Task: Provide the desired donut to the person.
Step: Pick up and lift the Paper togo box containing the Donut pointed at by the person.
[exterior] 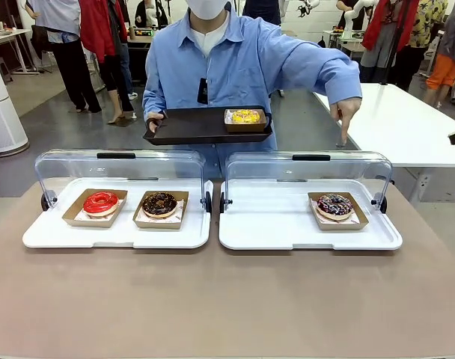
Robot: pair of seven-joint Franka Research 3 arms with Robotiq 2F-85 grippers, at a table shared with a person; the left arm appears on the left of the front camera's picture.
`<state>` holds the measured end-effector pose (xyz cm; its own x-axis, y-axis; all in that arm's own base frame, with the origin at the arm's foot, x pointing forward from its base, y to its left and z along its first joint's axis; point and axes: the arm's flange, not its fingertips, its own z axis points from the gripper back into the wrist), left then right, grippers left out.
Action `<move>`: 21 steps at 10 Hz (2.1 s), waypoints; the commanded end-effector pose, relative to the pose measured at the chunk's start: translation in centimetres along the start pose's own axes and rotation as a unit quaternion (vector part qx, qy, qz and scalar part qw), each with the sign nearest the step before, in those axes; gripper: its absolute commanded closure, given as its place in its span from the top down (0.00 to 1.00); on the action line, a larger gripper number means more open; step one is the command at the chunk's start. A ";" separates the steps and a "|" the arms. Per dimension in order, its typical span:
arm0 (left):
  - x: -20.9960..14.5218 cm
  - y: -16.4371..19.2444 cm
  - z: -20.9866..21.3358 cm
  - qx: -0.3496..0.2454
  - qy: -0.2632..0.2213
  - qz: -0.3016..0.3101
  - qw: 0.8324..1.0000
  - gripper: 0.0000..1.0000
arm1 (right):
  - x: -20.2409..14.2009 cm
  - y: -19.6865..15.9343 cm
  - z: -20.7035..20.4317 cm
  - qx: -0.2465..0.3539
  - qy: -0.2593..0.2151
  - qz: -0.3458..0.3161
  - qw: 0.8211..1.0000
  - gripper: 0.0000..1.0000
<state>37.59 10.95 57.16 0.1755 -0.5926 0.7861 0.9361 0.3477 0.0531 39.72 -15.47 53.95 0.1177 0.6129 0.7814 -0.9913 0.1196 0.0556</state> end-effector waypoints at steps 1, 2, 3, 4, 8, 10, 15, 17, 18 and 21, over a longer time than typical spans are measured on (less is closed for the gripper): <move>0.0 -0.1 0.0 -0.001 -0.008 0.002 1.000 1.00 | 5.1 0.2 -2.4 0.029 0.094 0.002 0.995 1.00; 0.0 -0.1 0.0 -0.001 -0.008 0.002 1.000 1.00 | 7.5 0.2 -4.8 0.046 0.138 0.004 0.989 1.00; 0.0 -0.1 0.0 -0.001 -0.008 0.002 1.000 1.00 | 9.5 0.4 -7.4 0.060 0.186 0.006 0.981 1.00; 0.0 -0.1 0.0 -0.001 -0.008 0.002 1.000 1.00 | 11.2 0.4 -10.1 0.085 0.227 0.006 0.970 1.00; 0.0 -0.1 0.0 -0.001 -0.008 0.002 1.000 1.00 | 11.0 0.1 -18.9 0.054 0.326 0.021 0.944 1.00; 0.0 -0.1 0.0 -0.001 -0.008 0.002 1.000 1.00 | 9.4 0.9 -21.3 0.026 0.350 0.051 0.935 1.00; 0.0 -0.1 0.0 -0.001 -0.008 0.002 1.000 1.00 | 8.5 -0.1 -22.4 0.007 0.340 0.064 0.938 1.00; 0.0 -0.1 0.0 -0.001 -0.008 0.002 1.000 1.00 | 8.5 -0.1 -22.4 0.007 0.340 0.064 0.938 1.00; 0.0 -0.1 0.0 -0.001 -0.008 0.002 1.000 1.00 | 8.5 -0.1 -22.4 0.007 0.340 0.064 0.938 1.00; 0.0 -0.1 0.0 -0.001 -0.008 0.002 1.000 1.00 | 8.5 -0.1 -22.4 0.007 0.340 0.064 0.938 1.00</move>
<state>37.59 10.92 57.15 0.1754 -0.5931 0.7858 0.9363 0.3472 0.0530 42.04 7.11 46.47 -0.0050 0.9762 0.2168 -0.9999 -0.0025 -0.0116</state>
